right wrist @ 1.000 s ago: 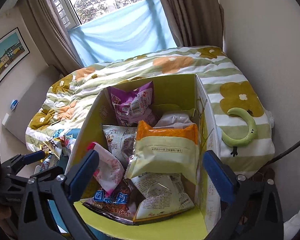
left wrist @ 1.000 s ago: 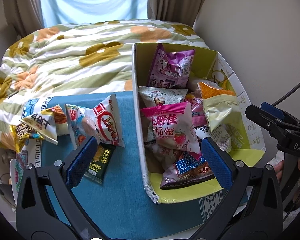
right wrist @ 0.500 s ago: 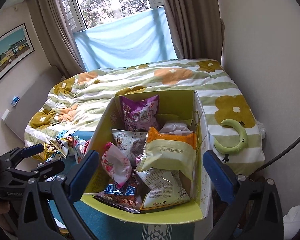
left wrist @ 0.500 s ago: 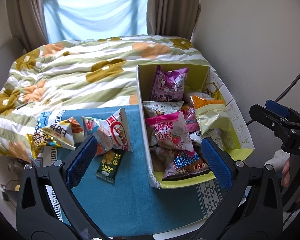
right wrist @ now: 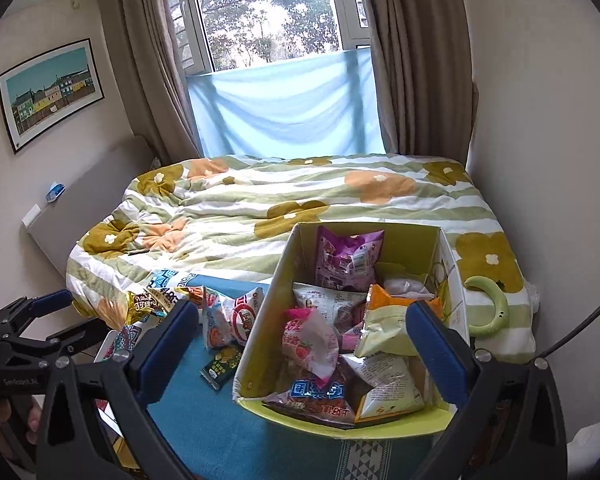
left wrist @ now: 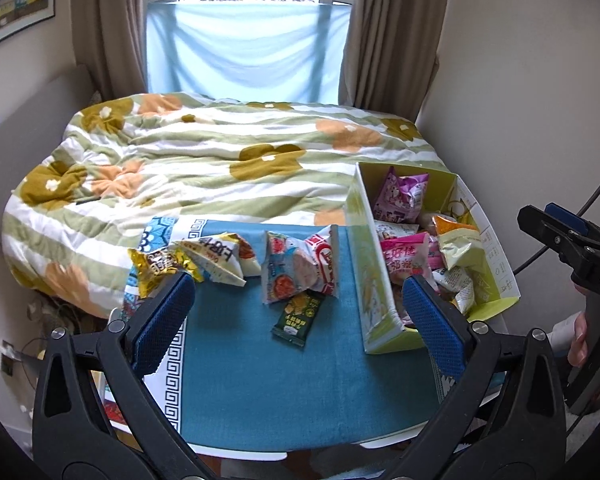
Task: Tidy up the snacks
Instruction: 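Withdraw both tools from the box toward the remaining snacks, then grasp the gold Pillows chocolate bag with the left tool while the right tool grasps the Oishi bag, then carry both bags over the box and open both tools to drop them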
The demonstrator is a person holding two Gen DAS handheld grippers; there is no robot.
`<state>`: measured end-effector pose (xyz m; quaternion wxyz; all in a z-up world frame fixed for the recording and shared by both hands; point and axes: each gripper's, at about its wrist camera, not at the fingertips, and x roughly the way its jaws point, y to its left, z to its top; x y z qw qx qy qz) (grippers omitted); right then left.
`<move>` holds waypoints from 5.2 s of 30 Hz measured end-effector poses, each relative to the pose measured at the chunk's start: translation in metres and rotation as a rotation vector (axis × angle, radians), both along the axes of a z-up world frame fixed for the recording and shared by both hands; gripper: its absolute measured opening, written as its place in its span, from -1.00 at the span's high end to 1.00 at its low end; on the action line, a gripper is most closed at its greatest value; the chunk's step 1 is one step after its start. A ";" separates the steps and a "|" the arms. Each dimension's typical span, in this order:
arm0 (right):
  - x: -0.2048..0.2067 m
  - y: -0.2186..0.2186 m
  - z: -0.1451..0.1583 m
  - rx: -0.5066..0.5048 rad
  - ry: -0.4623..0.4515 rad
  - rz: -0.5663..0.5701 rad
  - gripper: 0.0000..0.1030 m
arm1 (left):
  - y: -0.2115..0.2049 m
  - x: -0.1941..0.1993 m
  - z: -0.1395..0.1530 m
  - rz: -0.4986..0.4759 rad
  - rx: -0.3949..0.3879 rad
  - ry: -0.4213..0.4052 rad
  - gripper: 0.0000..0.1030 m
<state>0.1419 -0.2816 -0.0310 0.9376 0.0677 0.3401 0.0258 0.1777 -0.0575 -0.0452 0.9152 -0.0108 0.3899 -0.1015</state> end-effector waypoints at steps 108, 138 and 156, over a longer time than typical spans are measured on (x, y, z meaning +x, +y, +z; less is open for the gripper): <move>0.225 0.273 -0.193 -0.153 0.212 0.419 -0.25 | 0.182 0.185 -0.197 -0.400 0.259 0.219 0.20; 0.074 0.090 -0.003 -0.110 -0.002 -0.035 -0.25 | -0.023 0.146 0.005 -0.490 0.139 -0.072 0.20; 0.069 -0.097 -0.024 -0.074 0.071 -0.039 -0.25 | -0.227 0.154 -0.071 -0.445 0.139 0.148 -0.93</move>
